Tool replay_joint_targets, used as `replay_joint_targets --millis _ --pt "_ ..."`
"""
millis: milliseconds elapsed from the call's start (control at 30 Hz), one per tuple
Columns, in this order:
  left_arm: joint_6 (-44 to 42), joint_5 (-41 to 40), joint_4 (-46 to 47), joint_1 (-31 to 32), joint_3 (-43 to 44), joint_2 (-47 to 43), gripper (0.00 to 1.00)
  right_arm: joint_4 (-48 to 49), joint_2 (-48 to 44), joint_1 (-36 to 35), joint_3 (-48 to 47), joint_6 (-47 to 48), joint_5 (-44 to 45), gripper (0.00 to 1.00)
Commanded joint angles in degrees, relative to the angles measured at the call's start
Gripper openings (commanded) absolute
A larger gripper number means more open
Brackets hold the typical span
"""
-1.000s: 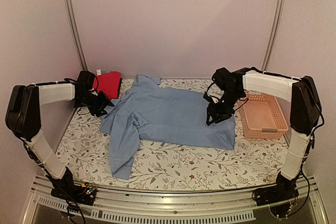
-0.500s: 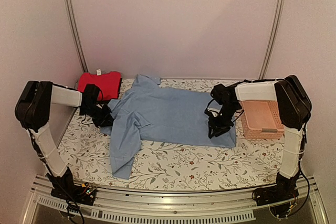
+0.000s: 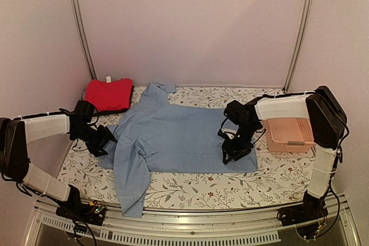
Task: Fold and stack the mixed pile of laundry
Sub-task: Adjust the flattened shirt at the center of the board.
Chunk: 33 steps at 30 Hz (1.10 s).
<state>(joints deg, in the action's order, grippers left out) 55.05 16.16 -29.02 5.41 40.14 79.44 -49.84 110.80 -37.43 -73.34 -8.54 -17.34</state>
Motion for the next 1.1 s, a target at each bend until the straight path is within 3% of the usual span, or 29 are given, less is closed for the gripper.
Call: replay_joint_targets --millis 0,133,233,433,533,700,867,1067 --pt "-4.0 -1.3 -8.6 -0.4 4.2 -5.3 0.68 -1.7 -3.6 2.0 -0.5 -2.3 -0.3 0.56" --pt "-5.3 -0.4 -12.5 0.8 3.4 -8.1 0.70 -2.3 -6.0 4.1 -1.3 -1.3 -0.2 0.58" --pt "-7.5 2.6 -7.4 1.2 3.2 -8.1 0.72 -0.3 -7.3 5.8 -2.1 -0.8 -2.2 0.59" --pt "-14.6 1.0 -3.1 4.8 13.8 5.2 0.70 3.3 -1.4 6.1 -6.3 -0.4 -8.4 0.58" --pt "-15.3 1.0 -1.2 5.4 17.1 12.2 0.63 5.3 2.3 6.1 -6.6 -0.9 -10.1 0.58" --pt "-13.4 4.4 1.9 6.1 14.4 19.1 0.51 5.8 5.0 6.1 -2.1 -1.0 -9.2 0.57" --pt "-8.6 5.4 1.5 8.4 6.3 16.7 0.45 7.6 1.2 6.1 7.8 -3.8 -11.0 0.57" --pt "-1.3 6.8 -2.5 10.8 -5.0 4.2 0.39 10.9 -8.1 6.0 23.3 -11.0 -17.2 0.56"
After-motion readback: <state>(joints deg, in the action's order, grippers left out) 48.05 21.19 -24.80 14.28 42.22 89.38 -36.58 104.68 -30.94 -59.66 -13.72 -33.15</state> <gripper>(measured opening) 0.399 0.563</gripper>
